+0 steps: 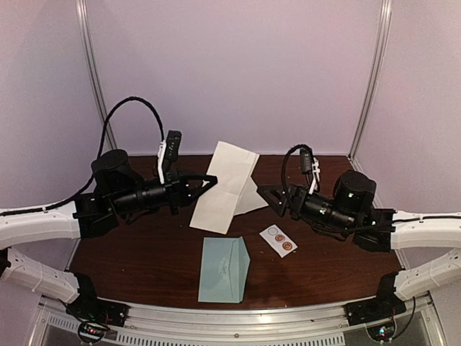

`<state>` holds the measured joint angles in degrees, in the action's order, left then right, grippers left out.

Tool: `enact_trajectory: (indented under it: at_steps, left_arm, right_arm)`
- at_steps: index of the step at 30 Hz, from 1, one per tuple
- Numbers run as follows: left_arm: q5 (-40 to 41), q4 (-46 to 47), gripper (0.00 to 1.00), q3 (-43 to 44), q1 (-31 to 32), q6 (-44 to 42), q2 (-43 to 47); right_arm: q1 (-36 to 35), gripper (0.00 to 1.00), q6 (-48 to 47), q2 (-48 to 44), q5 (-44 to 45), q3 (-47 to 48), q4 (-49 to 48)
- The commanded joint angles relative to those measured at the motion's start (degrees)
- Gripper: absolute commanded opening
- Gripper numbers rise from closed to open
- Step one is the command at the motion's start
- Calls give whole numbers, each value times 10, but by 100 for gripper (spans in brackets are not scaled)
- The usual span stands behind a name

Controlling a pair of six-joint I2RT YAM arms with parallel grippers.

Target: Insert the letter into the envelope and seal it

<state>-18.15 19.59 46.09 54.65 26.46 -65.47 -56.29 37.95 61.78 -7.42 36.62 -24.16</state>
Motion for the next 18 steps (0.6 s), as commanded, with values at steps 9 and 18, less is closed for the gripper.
enact_trajectory:
  at_steps: [9, 18]
  left_arm:
    - [35, 173, 0, -36, 9, 88, 19]
    - [34, 195, 0, -47, 10, 99, 18]
  right_arm:
    - [-32, 70, 16, 92, -65, 89, -140]
    - [-47, 49, 13, 140, -104, 127, -159]
